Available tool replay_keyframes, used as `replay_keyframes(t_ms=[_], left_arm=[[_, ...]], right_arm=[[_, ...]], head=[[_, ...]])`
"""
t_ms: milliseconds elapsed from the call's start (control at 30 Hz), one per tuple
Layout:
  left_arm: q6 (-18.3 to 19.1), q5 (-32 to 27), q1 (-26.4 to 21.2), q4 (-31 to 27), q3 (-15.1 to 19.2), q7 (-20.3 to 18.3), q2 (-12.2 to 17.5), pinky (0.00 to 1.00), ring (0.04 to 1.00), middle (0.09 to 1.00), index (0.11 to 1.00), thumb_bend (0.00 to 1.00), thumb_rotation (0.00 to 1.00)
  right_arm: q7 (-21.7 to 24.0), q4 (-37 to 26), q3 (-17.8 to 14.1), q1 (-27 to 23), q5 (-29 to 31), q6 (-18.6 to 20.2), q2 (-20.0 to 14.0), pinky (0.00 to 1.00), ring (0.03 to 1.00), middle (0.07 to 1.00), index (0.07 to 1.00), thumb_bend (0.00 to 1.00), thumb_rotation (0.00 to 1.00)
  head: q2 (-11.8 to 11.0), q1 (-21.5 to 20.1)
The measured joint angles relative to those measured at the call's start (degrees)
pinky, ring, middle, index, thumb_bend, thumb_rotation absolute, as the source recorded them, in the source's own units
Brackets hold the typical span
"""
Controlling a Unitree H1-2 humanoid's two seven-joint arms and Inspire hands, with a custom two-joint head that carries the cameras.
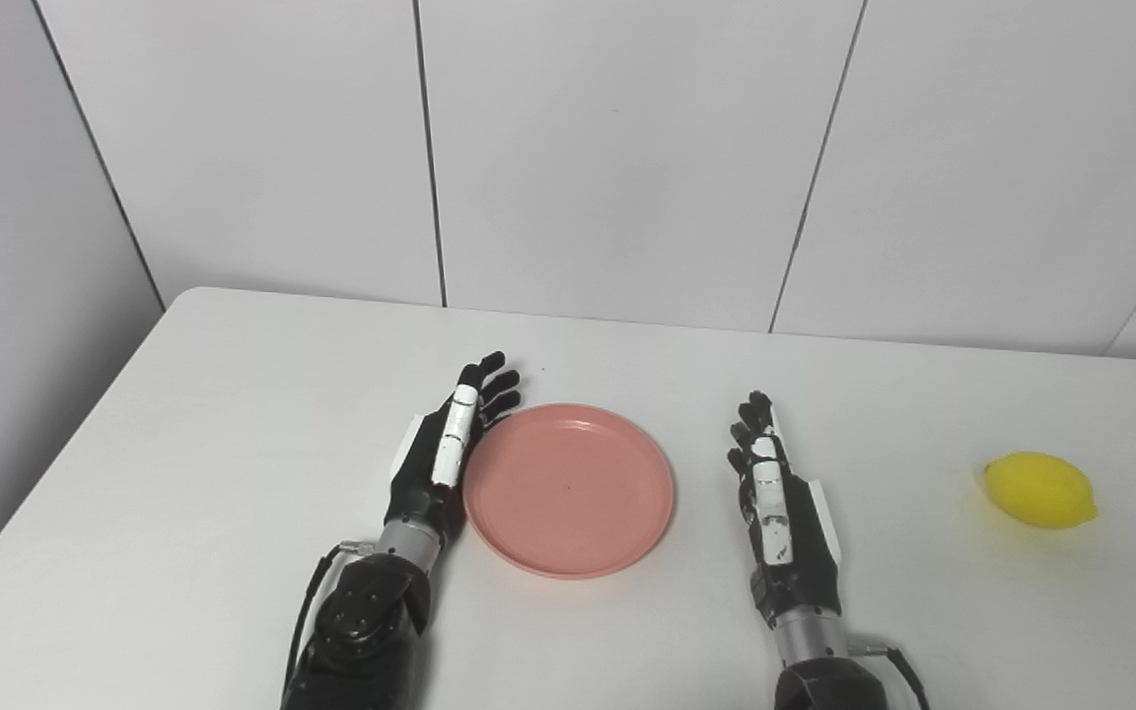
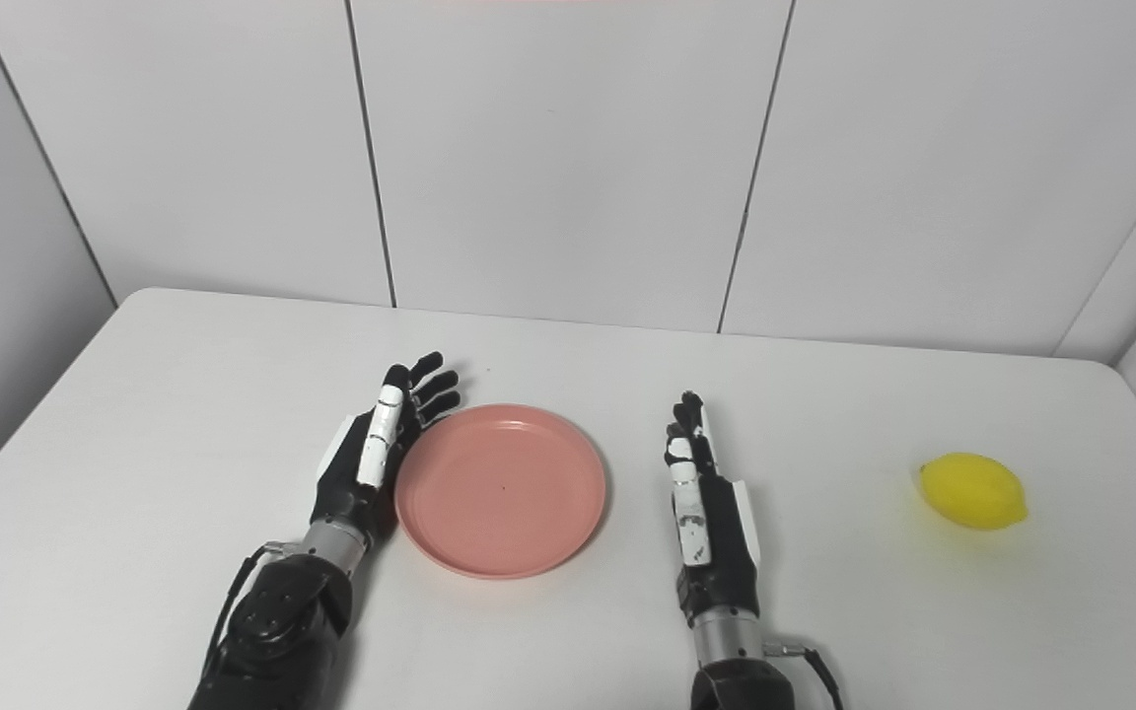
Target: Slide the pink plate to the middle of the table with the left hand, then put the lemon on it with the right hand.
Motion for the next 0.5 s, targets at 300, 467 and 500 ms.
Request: replay_keyframes(t_ms=[300, 467, 500], left_arm=[[-1.8, 4.1, 0.8, 0.0, -1.0, 1.4, -0.9, 0.83, 0.862, 0.872, 0.875, 0.59, 1.00], [-3.3, 7.4, 1.1, 0.4, -1.4, 3.8, -2.1, 0.82, 0.861, 0.871, 0.870, 0.59, 1.00], [-3.8, 7.4, 1.1, 0.7, -1.3, 4.1, -2.3, 0.84, 0.872, 0.882, 0.879, 0.58, 1.00]], right_arm=[[-0.1, -0.2, 0.2, 0.0, -0.2, 0.8, 0.4, 1.00, 1.000, 1.000, 1.000, 0.74, 1.00], [-0.1, -0.2, 0.3, -0.1, -0.4, 0.8, 0.4, 1.00, 1.000, 1.000, 1.000, 0.76, 1.00], [-0.1, -0.2, 0.3, -0.2, -0.4, 0.8, 0.4, 1.00, 1.000, 1.000, 1.000, 0.76, 1.00]], head=[[0.2, -0.6], [0.1, -1.0], [0.1, -1.0]])
